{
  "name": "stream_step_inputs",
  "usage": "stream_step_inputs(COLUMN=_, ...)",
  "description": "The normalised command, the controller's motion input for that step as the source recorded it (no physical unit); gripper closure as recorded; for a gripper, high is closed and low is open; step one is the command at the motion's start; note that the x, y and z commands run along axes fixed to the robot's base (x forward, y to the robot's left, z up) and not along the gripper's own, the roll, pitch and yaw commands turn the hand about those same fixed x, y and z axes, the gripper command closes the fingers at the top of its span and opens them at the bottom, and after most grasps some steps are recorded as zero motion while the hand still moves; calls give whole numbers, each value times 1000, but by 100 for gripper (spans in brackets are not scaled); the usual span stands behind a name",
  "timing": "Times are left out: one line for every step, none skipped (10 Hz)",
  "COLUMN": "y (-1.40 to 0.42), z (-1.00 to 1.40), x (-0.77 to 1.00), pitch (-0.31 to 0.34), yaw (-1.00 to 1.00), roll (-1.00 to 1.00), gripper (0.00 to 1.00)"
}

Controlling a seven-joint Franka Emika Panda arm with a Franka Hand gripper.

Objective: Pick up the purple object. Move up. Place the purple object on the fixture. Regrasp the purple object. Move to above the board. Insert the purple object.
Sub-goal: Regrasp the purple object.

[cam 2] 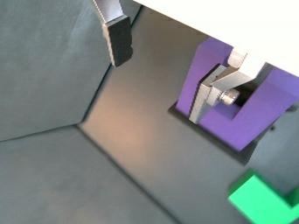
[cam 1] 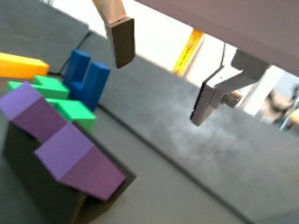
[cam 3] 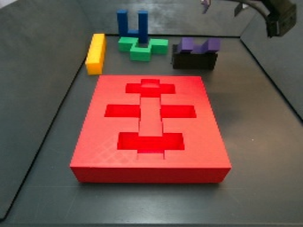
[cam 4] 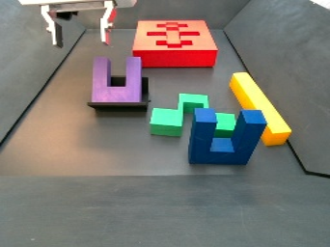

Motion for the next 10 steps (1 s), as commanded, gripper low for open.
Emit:
stream_step_inputs(y=-257, z=-423, x=-151, pitch=-86, yaw=11, roll=791, gripper=0)
stream_step_inputs(y=-83, z=-440, x=0, pitch=-66, yaw=66, roll=71, gripper=0)
stream_step_inputs(y=0, z=-189, x=0, pitch=-9, yaw=114, roll=-6, gripper=0)
stream_step_inputs(y=-9, z=-89, x=71, pitch=0, yaw=106, roll=-43, gripper=0)
stream_step_inputs(y=-137, z=-94, x=177, pitch=0, yaw=134, roll=-106, gripper=0)
stream_step_inputs(y=-374, z=-160, x=157, pitch=0, yaw=131, roll=-137, gripper=0)
stream_step_inputs(y=-517, z=-297, x=220, pitch=-37, yaw=94, roll=0, gripper=0)
stream_step_inputs(y=-497, z=-300, x=263, pitch=-6, yaw=57, roll=0, gripper=0)
stream_step_inputs(y=-343, z=-360, x=323, pitch=0, yaw=51, roll=123, gripper=0)
stream_step_inputs(y=-169, z=-491, x=391, pitch=0, yaw=91, roll=266, gripper=0)
